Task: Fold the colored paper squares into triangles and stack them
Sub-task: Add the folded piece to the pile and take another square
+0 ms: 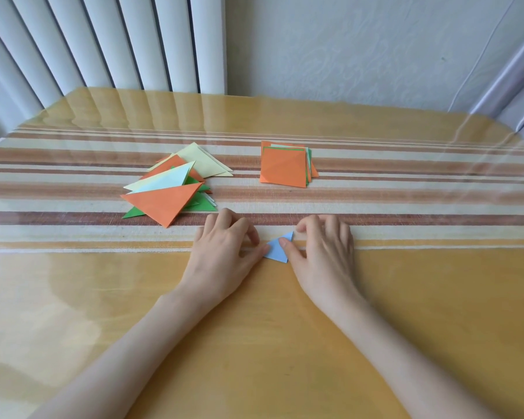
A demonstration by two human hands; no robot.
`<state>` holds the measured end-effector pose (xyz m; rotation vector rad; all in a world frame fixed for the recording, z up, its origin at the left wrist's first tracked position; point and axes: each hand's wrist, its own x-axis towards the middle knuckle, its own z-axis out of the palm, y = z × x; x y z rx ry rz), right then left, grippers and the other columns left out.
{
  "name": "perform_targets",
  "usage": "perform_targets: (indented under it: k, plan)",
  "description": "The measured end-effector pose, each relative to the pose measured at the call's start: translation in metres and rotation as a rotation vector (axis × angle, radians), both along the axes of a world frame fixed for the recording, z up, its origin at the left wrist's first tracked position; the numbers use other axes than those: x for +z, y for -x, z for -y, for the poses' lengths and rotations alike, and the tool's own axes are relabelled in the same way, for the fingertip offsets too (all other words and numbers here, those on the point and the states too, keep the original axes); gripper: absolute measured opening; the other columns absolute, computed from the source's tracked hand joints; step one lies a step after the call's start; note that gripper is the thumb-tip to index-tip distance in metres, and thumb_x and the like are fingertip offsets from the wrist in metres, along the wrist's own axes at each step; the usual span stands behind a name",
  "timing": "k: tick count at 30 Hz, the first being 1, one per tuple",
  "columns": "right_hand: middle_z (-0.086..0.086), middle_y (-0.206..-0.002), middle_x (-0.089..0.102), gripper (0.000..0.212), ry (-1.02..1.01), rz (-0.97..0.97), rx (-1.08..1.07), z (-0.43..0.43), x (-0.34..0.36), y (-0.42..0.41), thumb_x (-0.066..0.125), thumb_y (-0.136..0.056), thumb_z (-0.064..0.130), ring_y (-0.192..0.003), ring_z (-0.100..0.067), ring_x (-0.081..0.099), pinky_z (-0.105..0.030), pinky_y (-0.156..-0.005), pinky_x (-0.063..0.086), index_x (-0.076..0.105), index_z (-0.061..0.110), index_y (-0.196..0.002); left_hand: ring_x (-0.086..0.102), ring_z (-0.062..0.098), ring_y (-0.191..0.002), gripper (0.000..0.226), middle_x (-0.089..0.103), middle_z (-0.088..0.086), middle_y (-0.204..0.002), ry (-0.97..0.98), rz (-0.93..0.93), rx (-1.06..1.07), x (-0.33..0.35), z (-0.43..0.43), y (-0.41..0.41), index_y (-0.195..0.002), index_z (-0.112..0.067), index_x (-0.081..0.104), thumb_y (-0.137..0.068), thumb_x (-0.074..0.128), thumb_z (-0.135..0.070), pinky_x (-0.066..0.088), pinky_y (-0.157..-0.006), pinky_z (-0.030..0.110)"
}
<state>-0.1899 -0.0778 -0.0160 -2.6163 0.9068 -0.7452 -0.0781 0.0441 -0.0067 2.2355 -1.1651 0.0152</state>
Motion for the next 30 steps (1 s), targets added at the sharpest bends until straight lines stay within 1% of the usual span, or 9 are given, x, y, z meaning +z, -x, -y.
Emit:
perform_targets:
  k: [3,8,12,16,18,21,24,26,30]
  plan:
    - [-0.003,-0.117,0.049,0.024,-0.103,-0.027,0.065,0.004,0.002,0.001,0.064,-0.089,0.032,-0.116,-0.025,0.038,-0.04,-0.102,0.033,0.064,0.02,-0.11,0.039,0.017,-0.103,0.025,0.043,-0.008,-0.098,-0.03,-0.019,0.041,0.002,0.002,0.005,-0.089,-0.021,0.063,-0.085,0.065,-0.046,0.026,-0.083,0.027]
    - [0.001,-0.108,0.051,0.016,-0.158,0.016,0.103,0.006,0.005,0.004,0.069,-0.086,0.028,-0.109,-0.02,0.039,-0.036,-0.097,0.033,0.062,0.018,-0.096,0.038,0.015,-0.103,0.024,0.048,-0.007,-0.101,-0.042,-0.057,0.042,0.004,-0.001,0.009,-0.082,-0.025,0.059,-0.081,0.068,-0.047,0.021,-0.081,0.025]
    - [0.003,-0.099,0.058,0.015,-0.275,0.097,0.147,0.006,0.011,0.006,0.073,-0.082,0.02,-0.104,-0.018,0.044,-0.028,-0.09,0.034,0.058,0.02,-0.085,0.04,0.015,-0.096,0.025,0.048,-0.009,-0.092,-0.02,-0.077,0.015,0.006,-0.002,0.014,-0.077,-0.028,0.048,-0.084,0.068,-0.039,0.024,-0.079,0.028]
    - [0.008,-0.083,0.062,0.023,-0.696,0.309,0.303,-0.002,0.027,0.008,0.069,-0.085,0.006,-0.08,-0.005,0.058,-0.018,-0.074,0.041,0.052,0.022,-0.083,0.055,0.01,-0.069,0.026,0.057,-0.011,-0.075,0.141,-0.362,-0.082,0.014,-0.005,0.018,-0.077,-0.029,0.047,-0.085,0.072,-0.022,0.041,-0.068,0.023]
    - [0.009,-0.077,0.064,0.024,-0.819,0.401,0.363,-0.005,0.035,0.009,0.068,-0.085,0.001,-0.075,-0.004,0.059,-0.017,-0.073,0.044,0.055,0.021,-0.088,0.052,0.003,-0.059,0.015,0.058,-0.011,-0.071,0.218,-0.489,-0.141,0.02,-0.007,0.021,-0.088,-0.025,0.057,-0.086,0.07,-0.019,0.039,-0.06,0.014]
    - [0.007,-0.079,0.069,0.019,-0.989,0.399,0.383,-0.004,0.042,0.011,0.071,-0.083,0.007,-0.079,-0.005,0.062,-0.02,-0.077,0.047,0.062,0.02,-0.093,0.048,0.0,-0.057,0.007,0.061,-0.012,-0.066,0.26,-0.561,-0.192,0.023,-0.01,0.024,-0.081,-0.019,0.066,-0.088,0.068,-0.02,0.037,-0.058,0.011]
    - [-0.011,-0.084,0.069,0.011,-0.967,0.299,0.443,-0.006,0.041,0.011,0.07,-0.079,0.025,-0.08,-0.021,0.06,-0.034,-0.082,0.046,0.068,0.015,-0.082,0.051,0.003,-0.06,0.014,0.063,-0.006,-0.065,0.292,-0.626,-0.178,0.023,-0.012,0.023,-0.076,-0.012,0.067,-0.088,0.068,-0.02,0.038,-0.06,0.015]
    - [-0.016,-0.079,0.066,0.015,-0.925,0.323,0.457,-0.008,0.041,0.01,0.066,-0.079,0.026,-0.07,-0.02,0.054,-0.032,-0.075,0.042,0.067,0.012,-0.073,0.051,0.005,-0.06,0.015,0.063,-0.005,-0.063,0.278,-0.637,-0.193,0.022,-0.012,0.023,-0.075,-0.01,0.067,-0.087,0.069,-0.019,0.038,-0.059,0.017]
    - [0.001,-0.068,0.056,0.011,-0.921,0.392,0.408,-0.006,0.041,0.011,0.067,-0.075,0.028,-0.06,-0.007,0.041,-0.021,-0.065,0.035,0.068,0.023,-0.065,0.051,0.007,-0.059,0.014,0.063,-0.002,-0.063,0.267,-0.652,-0.202,0.025,-0.011,0.023,-0.077,-0.007,0.068,-0.086,0.07,-0.018,0.038,-0.059,0.017]
